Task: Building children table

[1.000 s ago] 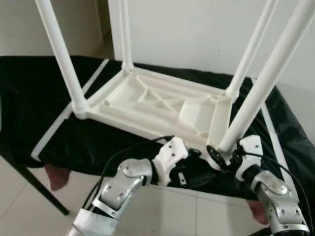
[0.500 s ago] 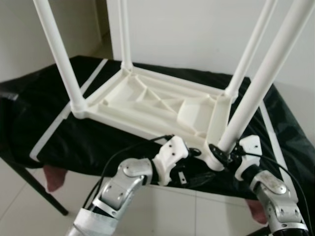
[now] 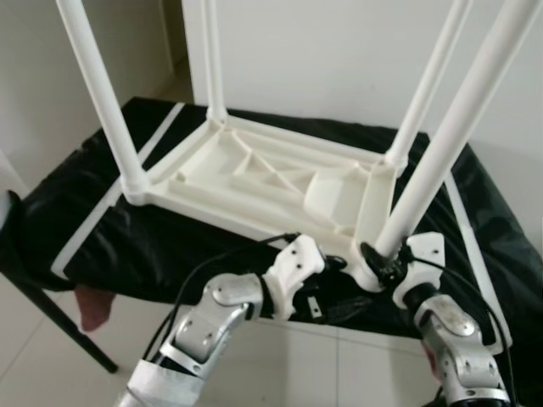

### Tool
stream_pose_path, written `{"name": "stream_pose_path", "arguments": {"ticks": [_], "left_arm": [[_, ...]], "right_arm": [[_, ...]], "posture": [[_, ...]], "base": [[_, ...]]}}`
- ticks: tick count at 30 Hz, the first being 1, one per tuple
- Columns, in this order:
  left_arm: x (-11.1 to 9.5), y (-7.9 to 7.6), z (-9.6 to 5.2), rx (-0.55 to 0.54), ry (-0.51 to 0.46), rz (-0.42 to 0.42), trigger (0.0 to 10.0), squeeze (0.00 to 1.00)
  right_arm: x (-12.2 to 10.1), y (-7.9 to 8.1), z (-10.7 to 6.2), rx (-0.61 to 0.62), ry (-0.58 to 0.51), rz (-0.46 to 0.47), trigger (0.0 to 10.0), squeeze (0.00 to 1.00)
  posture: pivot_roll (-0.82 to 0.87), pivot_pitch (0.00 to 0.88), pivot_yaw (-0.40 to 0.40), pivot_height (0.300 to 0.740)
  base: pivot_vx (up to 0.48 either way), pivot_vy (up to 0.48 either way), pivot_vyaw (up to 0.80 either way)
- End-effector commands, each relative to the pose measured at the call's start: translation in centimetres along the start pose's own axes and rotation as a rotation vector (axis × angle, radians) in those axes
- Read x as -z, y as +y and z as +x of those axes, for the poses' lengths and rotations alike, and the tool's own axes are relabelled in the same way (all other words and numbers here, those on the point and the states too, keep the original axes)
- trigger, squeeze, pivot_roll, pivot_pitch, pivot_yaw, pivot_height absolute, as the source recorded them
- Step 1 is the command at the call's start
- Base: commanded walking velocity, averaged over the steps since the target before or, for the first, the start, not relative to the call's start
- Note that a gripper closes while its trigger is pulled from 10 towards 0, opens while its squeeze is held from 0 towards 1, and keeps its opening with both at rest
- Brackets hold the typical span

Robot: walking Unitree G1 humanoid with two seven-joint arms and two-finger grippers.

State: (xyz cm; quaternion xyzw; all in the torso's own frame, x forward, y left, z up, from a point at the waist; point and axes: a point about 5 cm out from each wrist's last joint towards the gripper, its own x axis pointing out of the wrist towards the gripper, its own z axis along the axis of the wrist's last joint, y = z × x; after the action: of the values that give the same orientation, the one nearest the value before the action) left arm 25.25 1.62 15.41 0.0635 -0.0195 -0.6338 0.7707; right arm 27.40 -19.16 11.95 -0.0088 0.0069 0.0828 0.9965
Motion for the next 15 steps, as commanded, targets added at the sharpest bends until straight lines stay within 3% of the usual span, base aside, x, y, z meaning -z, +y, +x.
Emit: {"name": "stream_pose_path", "arguments": {"ticks": [1, 5, 10, 15], "left_arm": [[0.1, -0.3, 0.1, 0.015, 0.006, 0.004, 10.0, 0.0], [0.2, -0.3, 0.1, 0.018, 0.007, 0.006, 10.0, 0.0], [0.2, -0.4, 0.0, 0.016, 0.012, 0.003, 10.0, 0.0], [0.2, -0.5, 0.1, 0.016, 0.011, 0.004, 10.0, 0.0]], "right_arm": [[-0.6, -0.1, 0.1, 0.038, -0.02, 0.013, 10.0, 0.0], [-0.5, 0.2, 0.1, 0.104, -0.024, 0.045, 10.0, 0.0], [0.8, 0.8, -0.4, 0.386, 0.031, 0.093, 10.0, 0.0], [1.5, 1.5, -0.6, 0.475, 0.08, 0.122, 10.0, 0.0]], "posture": [[-0.01, 0.0, -0.045, 0.74], [0.0, 0.0, -0.046, 0.74], [0.01, 0.0, -0.054, 0.74], [0.01, 0.0, -0.057, 0.74]], "base": [[0.0, 0.0, 0.0], [0.0, 0.0, 0.0], [0.0, 0.0, 0.0], [0.0, 0.0, 0.0]]}}
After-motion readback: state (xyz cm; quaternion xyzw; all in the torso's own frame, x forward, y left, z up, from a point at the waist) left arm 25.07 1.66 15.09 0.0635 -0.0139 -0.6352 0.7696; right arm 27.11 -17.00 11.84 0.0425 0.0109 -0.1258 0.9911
